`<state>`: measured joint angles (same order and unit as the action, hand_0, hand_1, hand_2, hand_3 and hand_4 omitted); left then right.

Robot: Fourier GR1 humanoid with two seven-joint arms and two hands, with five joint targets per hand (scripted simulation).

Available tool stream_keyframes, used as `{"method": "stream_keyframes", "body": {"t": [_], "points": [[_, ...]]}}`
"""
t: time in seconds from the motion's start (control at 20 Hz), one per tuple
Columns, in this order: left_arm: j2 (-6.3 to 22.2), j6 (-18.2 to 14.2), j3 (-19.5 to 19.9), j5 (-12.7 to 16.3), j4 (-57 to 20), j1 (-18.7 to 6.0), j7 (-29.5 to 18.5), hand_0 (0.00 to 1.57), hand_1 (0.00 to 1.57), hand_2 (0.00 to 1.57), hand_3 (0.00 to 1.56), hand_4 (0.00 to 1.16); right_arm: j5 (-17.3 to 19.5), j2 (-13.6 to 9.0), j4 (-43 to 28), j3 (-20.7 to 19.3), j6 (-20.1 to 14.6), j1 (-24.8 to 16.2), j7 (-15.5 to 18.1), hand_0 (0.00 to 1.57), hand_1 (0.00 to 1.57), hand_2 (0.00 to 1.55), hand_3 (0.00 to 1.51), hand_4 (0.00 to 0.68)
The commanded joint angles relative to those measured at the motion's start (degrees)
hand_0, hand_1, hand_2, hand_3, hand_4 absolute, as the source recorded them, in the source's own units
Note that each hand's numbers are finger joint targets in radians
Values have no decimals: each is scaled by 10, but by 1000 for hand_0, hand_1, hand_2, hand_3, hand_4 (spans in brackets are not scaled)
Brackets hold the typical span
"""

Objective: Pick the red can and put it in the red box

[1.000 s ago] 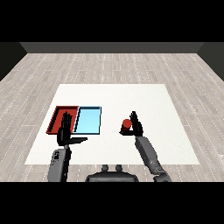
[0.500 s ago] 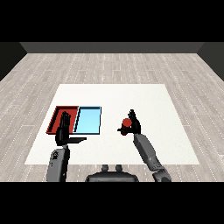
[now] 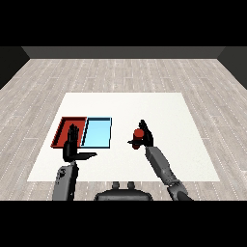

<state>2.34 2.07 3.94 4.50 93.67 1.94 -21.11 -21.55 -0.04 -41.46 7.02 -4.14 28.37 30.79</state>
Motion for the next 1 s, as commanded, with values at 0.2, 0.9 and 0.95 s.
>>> {"method": "stream_keyframes", "body": {"t": [0.2, 0.9, 0.95], "points": [[14, 9, 23, 12, -38, -37, -10, 0, 0, 0, 0, 0, 30, -16, 27, 0, -49, 29, -23, 1488, 1488, 1466, 1441, 663], [-17, -2, -25, -23, -51, -22, -21, 0, 0, 0, 0, 0, 73, 0, -133, 61, -101, -55, -24, 1457, 1457, 1445, 1410, 659], [1, 5, -15, -10, 4, -4, 18, 0, 0, 0, 0, 0, 90, 0, -163, 27, -103, -28, -77, 1445, 1445, 1444, 1410, 653]]}}
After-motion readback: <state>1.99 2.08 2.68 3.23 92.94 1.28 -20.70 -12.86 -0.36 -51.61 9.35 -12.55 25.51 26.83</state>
